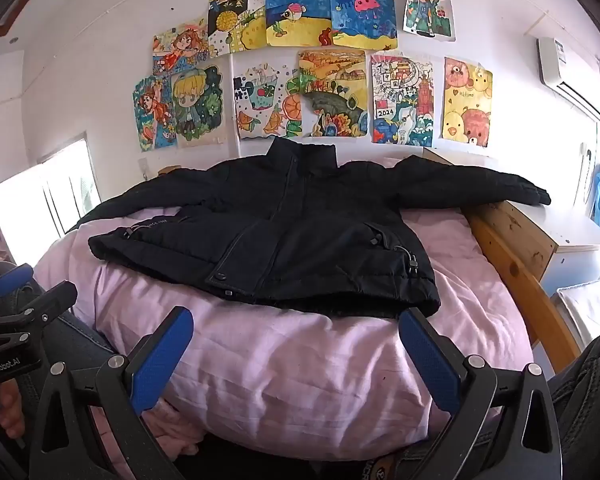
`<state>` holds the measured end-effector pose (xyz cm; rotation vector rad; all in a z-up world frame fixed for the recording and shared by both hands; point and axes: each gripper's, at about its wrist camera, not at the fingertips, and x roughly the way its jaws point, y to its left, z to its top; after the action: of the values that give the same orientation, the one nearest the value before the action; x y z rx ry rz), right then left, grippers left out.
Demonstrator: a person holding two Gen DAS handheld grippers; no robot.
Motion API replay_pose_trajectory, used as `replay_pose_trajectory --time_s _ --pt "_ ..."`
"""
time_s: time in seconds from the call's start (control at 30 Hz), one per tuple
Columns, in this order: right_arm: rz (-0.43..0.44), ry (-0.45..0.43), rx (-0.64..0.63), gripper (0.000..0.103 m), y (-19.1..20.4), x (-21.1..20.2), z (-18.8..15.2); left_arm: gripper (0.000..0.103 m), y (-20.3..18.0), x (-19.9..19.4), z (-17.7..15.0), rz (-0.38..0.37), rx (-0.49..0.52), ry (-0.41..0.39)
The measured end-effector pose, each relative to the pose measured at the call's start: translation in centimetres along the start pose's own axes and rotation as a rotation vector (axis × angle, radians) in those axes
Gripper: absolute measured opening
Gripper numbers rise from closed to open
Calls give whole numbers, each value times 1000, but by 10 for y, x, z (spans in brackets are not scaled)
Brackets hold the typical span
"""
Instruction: Fold large clothes
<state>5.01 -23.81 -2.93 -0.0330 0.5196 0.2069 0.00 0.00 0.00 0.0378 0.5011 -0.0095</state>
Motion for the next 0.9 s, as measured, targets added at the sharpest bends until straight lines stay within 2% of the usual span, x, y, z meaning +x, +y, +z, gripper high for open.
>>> replay_pose_trajectory --time_s 0.9 --pt "3 7 6 103 -1 1 -1 99 0 0 0 -1 3 -1"
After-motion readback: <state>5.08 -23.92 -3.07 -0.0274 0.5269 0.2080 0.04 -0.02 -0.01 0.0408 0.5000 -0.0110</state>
